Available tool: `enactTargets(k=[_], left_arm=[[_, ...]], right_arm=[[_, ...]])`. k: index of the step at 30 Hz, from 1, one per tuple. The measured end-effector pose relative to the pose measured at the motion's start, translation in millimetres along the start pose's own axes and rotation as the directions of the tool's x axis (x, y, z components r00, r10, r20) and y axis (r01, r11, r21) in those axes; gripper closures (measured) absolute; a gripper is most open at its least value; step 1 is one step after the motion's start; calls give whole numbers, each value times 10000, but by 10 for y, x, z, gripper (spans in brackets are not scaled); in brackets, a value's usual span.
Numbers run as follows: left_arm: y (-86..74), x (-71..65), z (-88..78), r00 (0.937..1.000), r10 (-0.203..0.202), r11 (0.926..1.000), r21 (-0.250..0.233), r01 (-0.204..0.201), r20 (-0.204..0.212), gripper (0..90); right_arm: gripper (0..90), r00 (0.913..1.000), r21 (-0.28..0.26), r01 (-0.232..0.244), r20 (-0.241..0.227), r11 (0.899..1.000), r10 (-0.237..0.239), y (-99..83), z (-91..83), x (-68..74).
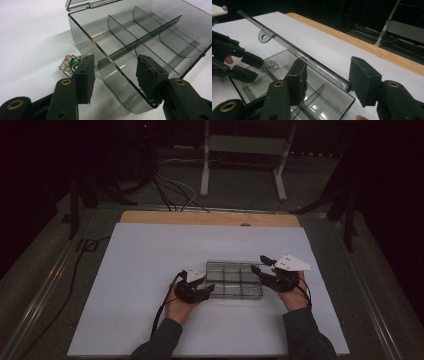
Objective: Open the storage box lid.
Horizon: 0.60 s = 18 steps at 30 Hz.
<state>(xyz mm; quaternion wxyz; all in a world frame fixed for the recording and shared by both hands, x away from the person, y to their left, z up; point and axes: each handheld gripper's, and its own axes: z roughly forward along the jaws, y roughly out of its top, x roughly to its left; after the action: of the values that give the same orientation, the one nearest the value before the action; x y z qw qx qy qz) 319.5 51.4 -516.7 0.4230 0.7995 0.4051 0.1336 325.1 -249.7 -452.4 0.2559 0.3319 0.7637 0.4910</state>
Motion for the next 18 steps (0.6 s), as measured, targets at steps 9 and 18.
enactTargets(k=[9, 18], left_arm=[[-9, -4, 32, 10000, 67, 9997, 218, -68, 17, 538], [-6, -27, 25, 9999, 4, 9995, 312, -1, -105, 560]], right_arm=[[482, 10000, -64, -85, 3, 9999, 85, 7, 7, -15], [484, 9998, -157, -212, -3, 9997, 212, 17, 22, -49]])
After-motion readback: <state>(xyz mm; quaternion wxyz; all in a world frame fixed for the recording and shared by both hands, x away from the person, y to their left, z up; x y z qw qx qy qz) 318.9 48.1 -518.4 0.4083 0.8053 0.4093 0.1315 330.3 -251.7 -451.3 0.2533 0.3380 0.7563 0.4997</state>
